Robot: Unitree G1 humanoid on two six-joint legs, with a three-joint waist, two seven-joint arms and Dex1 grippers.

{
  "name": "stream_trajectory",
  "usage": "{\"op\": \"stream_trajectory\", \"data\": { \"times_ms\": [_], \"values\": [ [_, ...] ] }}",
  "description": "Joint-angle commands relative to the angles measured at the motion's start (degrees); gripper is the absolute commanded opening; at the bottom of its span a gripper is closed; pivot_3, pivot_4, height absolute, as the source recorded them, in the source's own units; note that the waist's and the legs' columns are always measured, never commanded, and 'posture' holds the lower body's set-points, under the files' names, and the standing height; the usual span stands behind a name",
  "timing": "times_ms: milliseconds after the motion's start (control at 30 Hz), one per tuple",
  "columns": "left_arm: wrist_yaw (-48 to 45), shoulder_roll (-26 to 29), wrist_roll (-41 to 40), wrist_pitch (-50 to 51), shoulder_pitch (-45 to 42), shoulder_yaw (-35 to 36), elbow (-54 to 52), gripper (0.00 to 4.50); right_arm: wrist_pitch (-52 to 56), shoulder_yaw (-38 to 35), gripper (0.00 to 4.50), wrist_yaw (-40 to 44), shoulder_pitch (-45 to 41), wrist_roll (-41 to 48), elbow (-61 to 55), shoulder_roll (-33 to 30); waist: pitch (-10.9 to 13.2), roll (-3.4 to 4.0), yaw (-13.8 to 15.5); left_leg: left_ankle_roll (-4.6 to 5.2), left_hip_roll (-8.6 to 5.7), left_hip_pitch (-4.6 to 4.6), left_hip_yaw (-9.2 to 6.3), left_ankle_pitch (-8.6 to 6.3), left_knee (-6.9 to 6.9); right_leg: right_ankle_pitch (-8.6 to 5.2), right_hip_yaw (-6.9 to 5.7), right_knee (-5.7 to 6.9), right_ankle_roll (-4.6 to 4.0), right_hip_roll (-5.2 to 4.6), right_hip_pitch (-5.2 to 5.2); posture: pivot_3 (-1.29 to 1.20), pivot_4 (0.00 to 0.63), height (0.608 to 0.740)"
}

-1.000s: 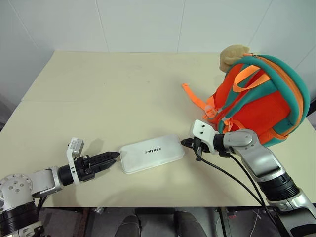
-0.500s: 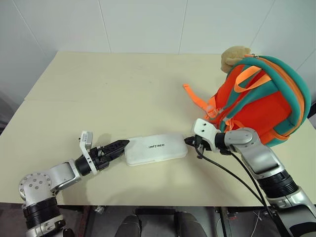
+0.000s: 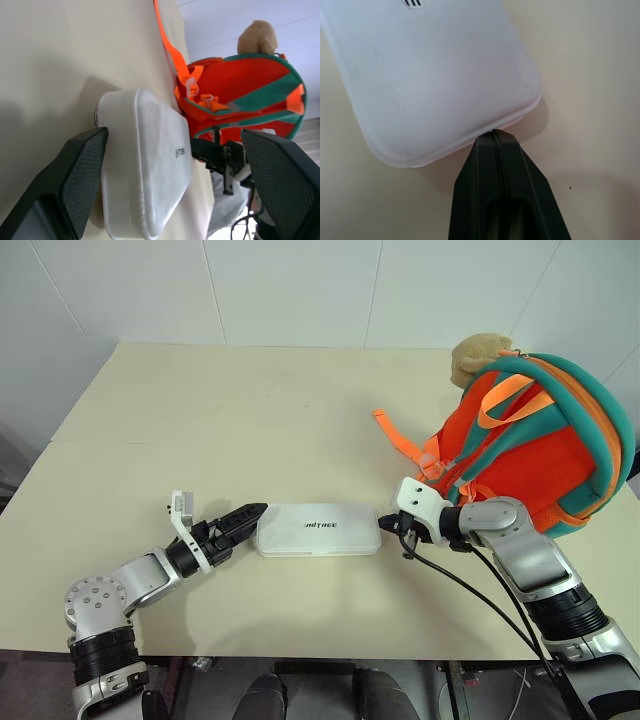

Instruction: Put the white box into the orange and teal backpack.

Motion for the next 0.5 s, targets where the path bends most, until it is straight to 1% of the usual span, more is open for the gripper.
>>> {"op": "stream_trajectory", "data": {
  "times_ms": [33,233,333,500],
  "values": [
    [-5.1,-0.7,1.8,-3.5,0.1,-4.6,-4.2,4.5,-1.2,-0.2,0.12,0.8,-0.6,1.7,-3.1,1.3,0.0,0.0,0.0,0.0,0.0,0.0,0.0,0.0,-0.01,0.0,0.0,-0.02,0.0,0.0,0.0,0.0,0.15,0.74],
    [-7.7,-1.0,2.5,-4.7,0.1,-6.5,-3.1,4.5,-1.0,-0.3,0.12,0.8,-0.3,1.8,-3.5,1.3,0.0,0.01,0.0,0.0,0.01,-0.02,0.02,-0.01,-0.02,0.0,0.0,-0.08,0.0,0.0,0.0,0.0,0.15,0.74],
    [-9.5,-1.4,4.1,-7.2,-0.1,-7.4,-3.5,4.5,-1.1,-0.2,0.12,0.8,-0.5,1.7,-3.3,1.3,0.0,0.01,0.0,0.0,0.01,-0.02,0.02,-0.01,-0.02,0.0,0.0,-0.08,0.0,0.0,0.0,0.0,0.15,0.74],
    [-11.3,-2.0,4.4,-7.3,-1.0,-8.0,-1.7,4.5,-1.0,-0.2,0.12,0.9,-0.4,1.8,-3.5,1.3,0.0,0.01,0.0,0.0,0.01,-0.02,0.02,-0.01,-0.02,0.0,0.0,-0.08,0.0,0.0,0.0,0.0,0.15,0.74]
  ]
}}
